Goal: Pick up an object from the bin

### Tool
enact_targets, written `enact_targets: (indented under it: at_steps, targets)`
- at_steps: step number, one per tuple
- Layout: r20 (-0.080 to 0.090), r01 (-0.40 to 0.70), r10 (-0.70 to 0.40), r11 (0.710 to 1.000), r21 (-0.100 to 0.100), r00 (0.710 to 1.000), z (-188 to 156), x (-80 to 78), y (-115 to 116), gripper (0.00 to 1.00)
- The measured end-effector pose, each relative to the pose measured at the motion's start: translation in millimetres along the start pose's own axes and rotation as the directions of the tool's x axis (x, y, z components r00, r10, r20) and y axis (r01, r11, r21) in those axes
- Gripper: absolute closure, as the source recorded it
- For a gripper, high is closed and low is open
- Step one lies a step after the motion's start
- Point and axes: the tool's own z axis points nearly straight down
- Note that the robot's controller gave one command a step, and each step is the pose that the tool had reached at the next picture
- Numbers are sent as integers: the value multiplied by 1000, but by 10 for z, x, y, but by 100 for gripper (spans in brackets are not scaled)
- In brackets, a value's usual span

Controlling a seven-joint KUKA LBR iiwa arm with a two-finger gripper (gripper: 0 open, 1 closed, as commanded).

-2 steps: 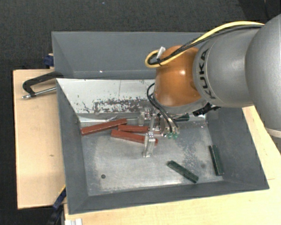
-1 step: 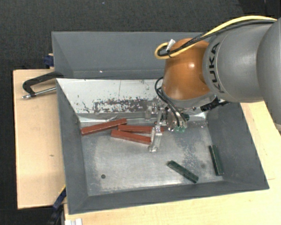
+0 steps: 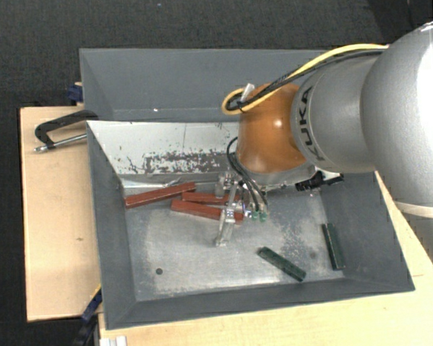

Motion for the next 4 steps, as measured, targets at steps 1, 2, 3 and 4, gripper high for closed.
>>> enact_targets:
  at_steps: [1,2,3,4]
  targets:
    - [7,-17,17,1000,-3,1000,103,-77,-42,100]
    - [7,-17,17,1000,-3,1000,103,-77,-42,100]
    - [2,-17,17,1000,-2,1000,51,-63,-43,100]
    - [-5,-16,16,1000,0,1000,-148,-50,-46,100]
